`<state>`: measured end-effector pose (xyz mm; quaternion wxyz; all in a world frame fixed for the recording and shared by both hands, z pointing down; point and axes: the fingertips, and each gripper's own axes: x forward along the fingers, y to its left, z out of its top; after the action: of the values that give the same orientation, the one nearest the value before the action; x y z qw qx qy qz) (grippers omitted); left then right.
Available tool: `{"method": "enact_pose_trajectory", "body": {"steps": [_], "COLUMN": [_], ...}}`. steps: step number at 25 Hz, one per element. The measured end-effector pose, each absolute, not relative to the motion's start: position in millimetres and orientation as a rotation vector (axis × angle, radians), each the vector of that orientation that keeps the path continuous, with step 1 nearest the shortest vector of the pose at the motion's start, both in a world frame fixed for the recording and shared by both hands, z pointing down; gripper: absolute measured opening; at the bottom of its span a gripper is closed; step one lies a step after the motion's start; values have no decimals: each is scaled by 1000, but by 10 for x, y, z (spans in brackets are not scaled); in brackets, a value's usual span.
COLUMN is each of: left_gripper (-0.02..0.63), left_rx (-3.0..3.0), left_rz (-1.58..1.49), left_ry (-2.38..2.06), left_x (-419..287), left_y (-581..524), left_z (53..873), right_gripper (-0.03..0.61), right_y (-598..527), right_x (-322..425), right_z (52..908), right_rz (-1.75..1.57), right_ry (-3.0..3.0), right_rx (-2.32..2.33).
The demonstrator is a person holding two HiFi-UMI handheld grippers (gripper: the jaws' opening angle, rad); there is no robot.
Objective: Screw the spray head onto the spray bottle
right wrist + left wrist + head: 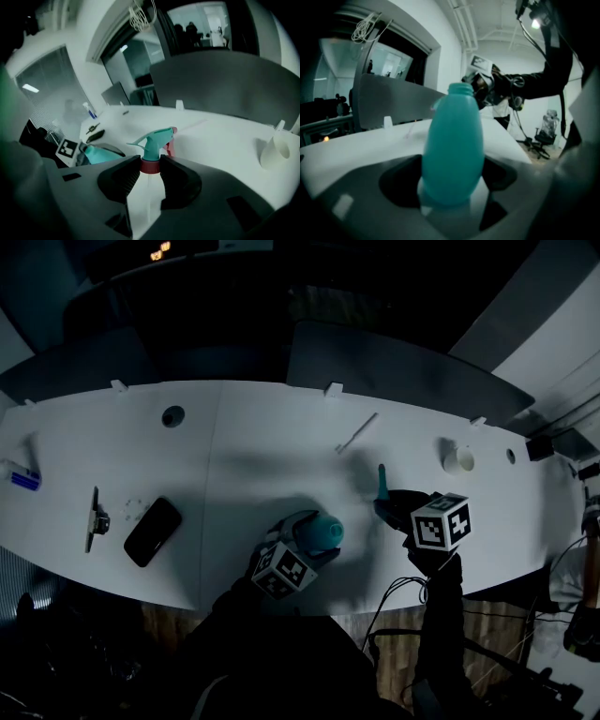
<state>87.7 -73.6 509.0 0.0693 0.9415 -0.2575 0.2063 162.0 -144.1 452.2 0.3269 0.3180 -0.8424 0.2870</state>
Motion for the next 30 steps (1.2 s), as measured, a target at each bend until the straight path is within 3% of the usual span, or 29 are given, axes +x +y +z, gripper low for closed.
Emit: {"method": "enact_pose_trajectory", "body": {"steps": [7,13,19,30], "left_gripper": [391,391,391,391], "left_rx": [2827,2821,2824,2819], "left_rz": [619,627,619,620], "left_ry": [-795,-796,-804,-807], "left_x": [884,886,885,887], "left_y": [-757,-752,-773,-769], "left_z": [5081,5099,5105,5085], "right_gripper": [138,138,138,139], "right_y": [-1338,-1079,-1007,-811], "right_x": [1251,1064,905,622], "right_z": [3141,2538,2589,3601], "right_rz": [523,364,381,228], "right_ry": [-2808,-2998,-3031,-2927], "right_rx": [1067,1086,1032,1018]}}
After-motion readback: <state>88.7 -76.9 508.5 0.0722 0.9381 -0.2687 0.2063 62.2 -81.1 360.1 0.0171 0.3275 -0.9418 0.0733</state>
